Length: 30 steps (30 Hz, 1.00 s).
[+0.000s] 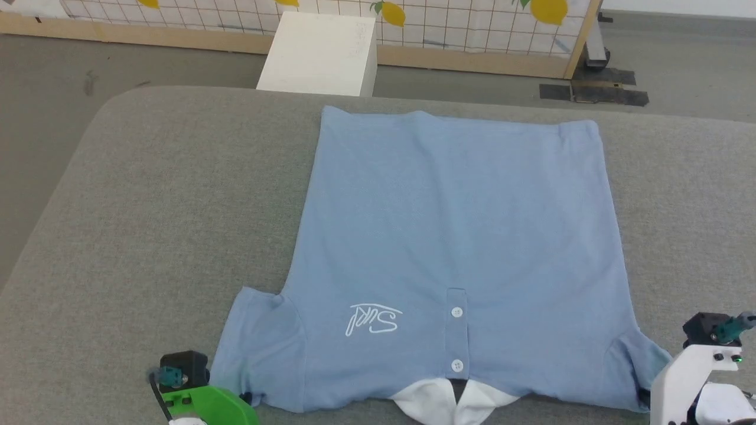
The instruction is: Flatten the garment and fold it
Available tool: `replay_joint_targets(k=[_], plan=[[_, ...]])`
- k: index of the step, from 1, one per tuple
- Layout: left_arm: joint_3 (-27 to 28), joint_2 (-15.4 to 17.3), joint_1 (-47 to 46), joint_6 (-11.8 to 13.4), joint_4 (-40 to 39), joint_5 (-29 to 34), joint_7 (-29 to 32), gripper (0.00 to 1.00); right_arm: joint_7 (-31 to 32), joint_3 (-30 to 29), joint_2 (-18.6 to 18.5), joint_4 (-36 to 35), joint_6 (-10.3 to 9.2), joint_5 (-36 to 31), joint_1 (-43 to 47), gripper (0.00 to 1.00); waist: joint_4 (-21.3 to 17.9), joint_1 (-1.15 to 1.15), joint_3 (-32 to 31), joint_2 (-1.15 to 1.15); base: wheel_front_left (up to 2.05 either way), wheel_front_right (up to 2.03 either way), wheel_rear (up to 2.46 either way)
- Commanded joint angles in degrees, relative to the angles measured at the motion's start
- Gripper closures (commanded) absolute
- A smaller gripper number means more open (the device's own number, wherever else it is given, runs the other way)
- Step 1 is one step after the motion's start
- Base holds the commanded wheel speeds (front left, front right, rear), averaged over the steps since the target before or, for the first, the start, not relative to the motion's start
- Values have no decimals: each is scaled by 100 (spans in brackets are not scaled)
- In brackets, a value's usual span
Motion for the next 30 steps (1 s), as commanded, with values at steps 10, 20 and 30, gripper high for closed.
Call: replay_joint_targets(k=[10,20,30], plan=[[455,-286,78,93,-297,-314,-728,100,-1462,-454,79,-174,-9,762,-568,0,-87,1,-86,0,0,0,0],[467,-309,322,238,-972,-304,-770,100,-2490,-356,-250,150,-9,333,-2330,0,-125,1,456,0,0,0,0],[180,-431,-173,211,-1467,-67,-875,100,-2258,-441,-794,1941,-9,-645,-4841,0,267,1,1891,0,0,0,0]])
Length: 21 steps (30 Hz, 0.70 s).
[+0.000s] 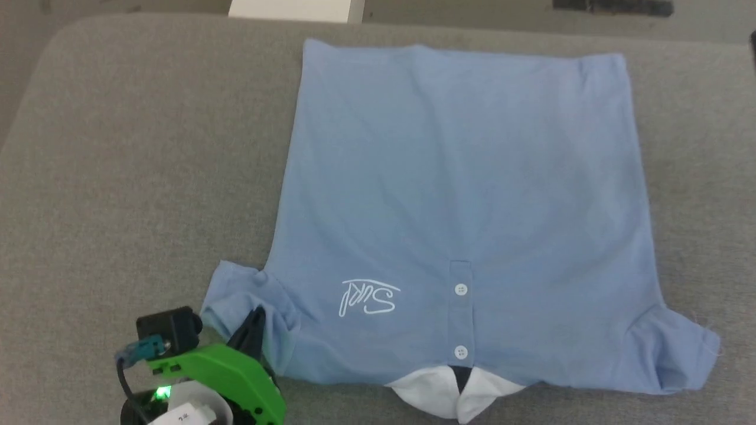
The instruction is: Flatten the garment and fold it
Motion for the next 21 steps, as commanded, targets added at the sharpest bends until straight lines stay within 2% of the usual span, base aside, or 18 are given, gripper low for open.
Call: replay_joint_targets(k=[1,4,10,15,20,21], plan=[[-21,-34,-133,-8,-80,86,-43,100,118,54,-52,157,-8,-195,-269,0,367,0,925,0,0,0,0],[-96,-62,-234,0,-243,159,-64,100,430,246,-218,502,-8,-497,-776,0,510,0,1290,0,0,0,0],[-193,-106,-278,45,-552,237,-78,100,1279,711,-386,943,-8,-680,-1406,0,680,0,1784,0,0,0,0],[-287,-126,-227,50,-592,199,18,100,1753,1135,-569,1161,-8,-778,-1551,0,745,0,1908,0,0,0,0],[-314,-184,-218,46,-591,145,-16,100,1962,1334,-617,1277,-8,-698,-1520,0,770,0,1906,0,0,0,0],[-305,-176,-211,50,-578,141,-15,100,2026,1335,-626,1313,-8,-659,-1497,4,764,0,1875,0,0,0,0]])
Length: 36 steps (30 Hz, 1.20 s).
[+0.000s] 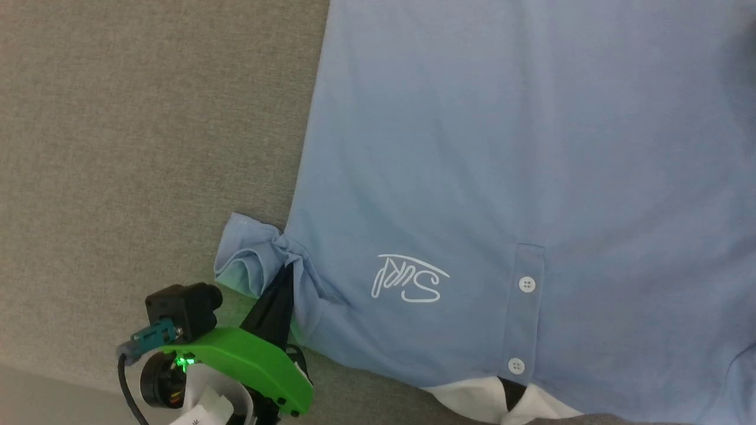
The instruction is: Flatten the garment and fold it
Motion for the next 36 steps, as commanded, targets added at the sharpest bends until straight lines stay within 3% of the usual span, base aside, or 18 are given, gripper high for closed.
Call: replay_joint_targets(k=[1,2,11,13,17,21,26,31,34,35,36], plan=[[10,42,30,41,221,-51,73,100,134,37,46,153,-6,69,101,68,44,-1,-10,0,0,0,0],[28,60,33,49,238,-41,65,100,178,28,34,172,-6,101,126,100,31,-1,-72,0,0,0,0],[197,227,-84,31,516,-101,142,100,-706,-753,-34,-325,-6,354,537,100,-139,-1,-1164,0,0,0,0],[307,338,-2,51,729,-135,181,100,-764,-716,-128,-819,-6,747,1360,100,-418,-1,-1799,0,0,0,0],[428,342,160,84,890,-244,132,100,-498,-1004,-179,-1587,-6,1151,2526,100,-698,-1,-2278,0,0,0,0],[492,295,359,116,1003,-323,32,100,-155,-1400,125,-2546,-6,1400,3896,100,-1022,-1,-2616,0,0,0,0],[526,230,563,133,1105,-395,-88,100,234,-1665,904,-3435,-6,1651,5539,100,-1324,-1,-2846,0,0,0,0],[486,186,641,110,1254,-450,-110,100,419,-1558,1681,-3667,-6,1879,6651,100,-1411,-1,-3021,0,0,0,0],[476,164,690,108,1320,-484,-118,100,299,-1495,1845,-3602,-6,2069,6936,100,-1410,-1,-3068,0,0,0,0],[474,157,703,107,1334,-492,-126,100,179,-1517,1883,-3598,-6,2162,6951,58,-1405,-1,-3076,0,0,0,0],[472,154,709,105,1342,-497,-132,100,74,-1553,1908,-3603,-6,2240,6932,0,-1397,-1,-3075,0,0,0,0]])
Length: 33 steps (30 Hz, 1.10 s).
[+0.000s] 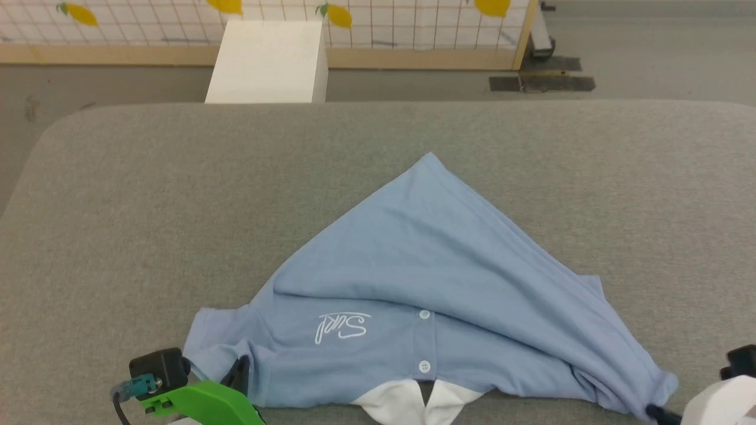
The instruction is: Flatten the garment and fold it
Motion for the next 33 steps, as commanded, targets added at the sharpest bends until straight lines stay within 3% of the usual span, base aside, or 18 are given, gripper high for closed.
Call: replay_joint_targets(k=[1,5,9,15,25,33], plan=[[7,-9,66,-8,16,-58,-52,100,-204,-78,30,-29,-9,173,-104,0,-125,0,-154,0,0,0,0],[25,16,81,3,24,-41,-91,100,-934,-183,86,-267,-9,747,-623,0,-47,0,-152,0,0,0,0],[14,23,33,17,-10,-21,-99,100,-1635,98,-15,-463,-9,1070,-1253,0,126,0,-76,0,0,0,0],[-5,-7,-84,43,-91,7,-142,100,-2062,899,-300,89,-9,820,-2396,0,484,0,202,0,0,0,0],[-285,-184,-529,-92,-105,77,-227,100,-1437,1768,-524,2052,-9,-748,-4513,0,1518,0,1104,0,0,0,0],[-605,-441,-976,-314,163,86,-340,100,-652,2253,-877,3192,-9,-1803,-5513,0,2205,0,1728,0,0,0,0]])
